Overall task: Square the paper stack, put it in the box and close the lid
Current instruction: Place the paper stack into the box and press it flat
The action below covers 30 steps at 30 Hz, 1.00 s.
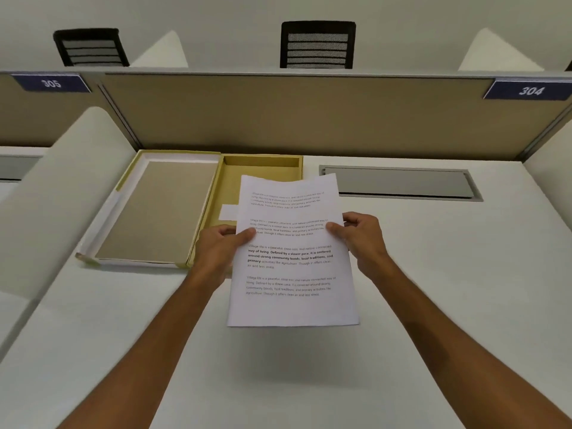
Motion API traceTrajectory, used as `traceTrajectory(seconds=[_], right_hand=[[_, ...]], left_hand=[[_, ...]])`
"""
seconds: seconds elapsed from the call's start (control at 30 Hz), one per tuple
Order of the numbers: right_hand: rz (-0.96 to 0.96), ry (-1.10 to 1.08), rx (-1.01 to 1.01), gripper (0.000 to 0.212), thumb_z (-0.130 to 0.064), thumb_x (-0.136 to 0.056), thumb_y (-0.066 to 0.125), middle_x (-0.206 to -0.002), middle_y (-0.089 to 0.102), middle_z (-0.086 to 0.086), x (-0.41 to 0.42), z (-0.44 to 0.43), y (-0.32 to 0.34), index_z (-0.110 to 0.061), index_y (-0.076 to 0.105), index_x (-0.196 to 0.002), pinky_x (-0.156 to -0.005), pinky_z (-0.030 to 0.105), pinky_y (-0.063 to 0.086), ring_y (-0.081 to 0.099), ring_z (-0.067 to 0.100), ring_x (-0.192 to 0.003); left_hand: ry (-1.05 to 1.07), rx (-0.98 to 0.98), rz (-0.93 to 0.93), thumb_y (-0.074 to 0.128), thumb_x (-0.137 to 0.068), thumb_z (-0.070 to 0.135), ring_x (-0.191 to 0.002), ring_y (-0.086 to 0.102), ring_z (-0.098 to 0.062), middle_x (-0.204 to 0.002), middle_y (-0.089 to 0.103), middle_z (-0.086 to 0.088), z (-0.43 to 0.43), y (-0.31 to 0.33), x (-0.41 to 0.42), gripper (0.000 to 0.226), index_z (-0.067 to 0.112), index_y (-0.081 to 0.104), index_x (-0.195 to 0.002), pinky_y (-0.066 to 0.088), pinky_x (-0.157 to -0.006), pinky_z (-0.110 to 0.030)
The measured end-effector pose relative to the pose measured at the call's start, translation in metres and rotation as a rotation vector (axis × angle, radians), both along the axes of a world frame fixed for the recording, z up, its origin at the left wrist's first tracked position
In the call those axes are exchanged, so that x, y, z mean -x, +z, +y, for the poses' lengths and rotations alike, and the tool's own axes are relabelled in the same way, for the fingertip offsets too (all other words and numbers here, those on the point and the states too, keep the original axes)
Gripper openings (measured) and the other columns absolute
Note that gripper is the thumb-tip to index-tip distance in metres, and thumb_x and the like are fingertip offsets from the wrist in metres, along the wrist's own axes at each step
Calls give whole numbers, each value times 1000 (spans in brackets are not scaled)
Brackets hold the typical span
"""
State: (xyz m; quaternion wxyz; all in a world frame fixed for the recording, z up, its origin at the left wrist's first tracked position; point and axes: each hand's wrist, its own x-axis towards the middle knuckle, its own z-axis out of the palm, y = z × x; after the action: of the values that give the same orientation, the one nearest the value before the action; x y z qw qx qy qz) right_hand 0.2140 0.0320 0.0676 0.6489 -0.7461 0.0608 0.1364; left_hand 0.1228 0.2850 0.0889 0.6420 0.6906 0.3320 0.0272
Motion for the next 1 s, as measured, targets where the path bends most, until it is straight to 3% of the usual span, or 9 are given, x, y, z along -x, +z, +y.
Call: traceTrajectory(seconds=[0.1,0.23,0.37,0.5,0.6,0.73,0.83,0.9,1.0], right_hand=[[-6,-36,36,18,-9,-84,76,-96,79,11,-20,40,5,-4,76,-102,-80,44,64,77,31,-86],[-17,-78,88,13,-12,-85,76,-96,79,8,-50,84,12,-5,75,-96,-75,38,64,77,27,-83],[-27,-72,189,4,-10,-85,76,-99,77,7,-87,119,9,-10,73,-85,-66,31,61,76,24,-81],[-36,-58,359,30,-14,-86,77,-101,75,10,-122,147,-14,-19,58,-63,-63,26,58,71,22,-77],[-12,-37,435,15,-17,-88,76,-108,75,12,-140,161,-40,-12,66,-78,-71,31,61,71,22,-79],[17,-10,512,13,-21,-89,75,-111,74,12,-153,171,-67,-11,66,-90,-68,29,59,69,21,-77],[26,14,561,16,-21,-90,74,-115,73,12,-160,175,-80,-8,71,-98,-62,23,52,70,22,-81],[34,26,597,23,-19,-90,74,-117,73,13,-162,178,-86,-3,72,-106,-67,28,57,73,28,-90],[37,43,666,26,-21,-90,72,-116,73,13,-164,182,-89,-3,70,-109,-72,34,61,72,29,-92]], left_hand=[[-37,-29,22,84,-78,16,-84,77,-27,-96,79,-9,42,6,-29,24,4,74,-95,62,-77,-38],[-111,-95,52,81,-82,22,-82,76,-24,-99,77,-7,83,12,-72,24,6,71,-98,63,-71,-37],[-131,-159,88,81,-83,25,-84,76,-25,-103,76,-8,113,3,-115,26,7,70,-96,63,-78,-42],[-147,-214,161,80,-83,26,-83,75,-23,-108,75,-8,131,-19,-148,24,9,68,-95,60,-66,-33],[-182,-258,232,79,-84,25,-92,75,-27,-113,74,-11,138,-40,-165,31,3,67,-102,61,-77,-38],[-209,-304,301,79,-84,25,-84,71,-22,-114,73,-11,141,-65,-180,30,5,66,-102,51,-55,-25],[-228,-340,332,79,-85,25,-86,72,-24,-114,74,-11,143,-81,-188,28,5,66,-101,48,-51,-23],[-233,-379,353,78,-86,26,-86,73,-25,-113,74,-12,144,-89,-191,29,6,67,-103,54,-56,-28],[-235,-454,390,77,-86,29,-90,74,-30,-112,74,-13,145,-98,-193,32,6,67,-106,62,-76,-42]])
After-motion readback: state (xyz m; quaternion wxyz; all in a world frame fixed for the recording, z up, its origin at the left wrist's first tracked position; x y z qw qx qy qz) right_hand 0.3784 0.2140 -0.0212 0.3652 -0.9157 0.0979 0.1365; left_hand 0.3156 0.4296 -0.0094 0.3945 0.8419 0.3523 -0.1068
